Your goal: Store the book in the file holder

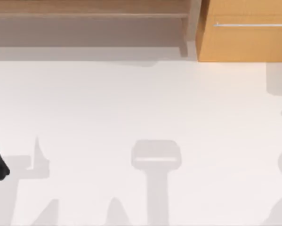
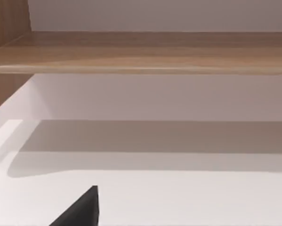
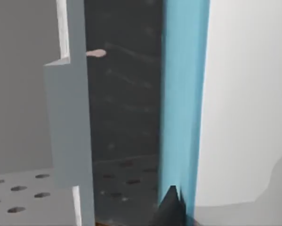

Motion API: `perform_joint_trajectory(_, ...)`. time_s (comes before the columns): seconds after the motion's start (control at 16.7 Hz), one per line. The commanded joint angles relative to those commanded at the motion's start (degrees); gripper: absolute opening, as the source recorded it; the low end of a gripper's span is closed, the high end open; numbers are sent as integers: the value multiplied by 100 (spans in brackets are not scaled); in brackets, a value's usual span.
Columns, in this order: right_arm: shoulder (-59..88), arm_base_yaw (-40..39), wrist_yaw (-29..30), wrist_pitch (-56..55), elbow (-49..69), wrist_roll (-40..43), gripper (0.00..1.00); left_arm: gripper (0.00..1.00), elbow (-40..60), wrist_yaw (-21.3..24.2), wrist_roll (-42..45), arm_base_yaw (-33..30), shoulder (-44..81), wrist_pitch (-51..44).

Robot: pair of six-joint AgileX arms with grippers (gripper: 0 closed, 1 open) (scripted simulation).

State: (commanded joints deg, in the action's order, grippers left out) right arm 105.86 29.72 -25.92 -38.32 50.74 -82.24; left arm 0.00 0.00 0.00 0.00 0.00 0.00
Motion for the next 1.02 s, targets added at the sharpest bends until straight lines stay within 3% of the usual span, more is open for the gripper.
perform_joint_trajectory(1.02, 716, -191, 142, -21, 726, -136, 0, 100, 0, 0, 0, 0, 0, 0)
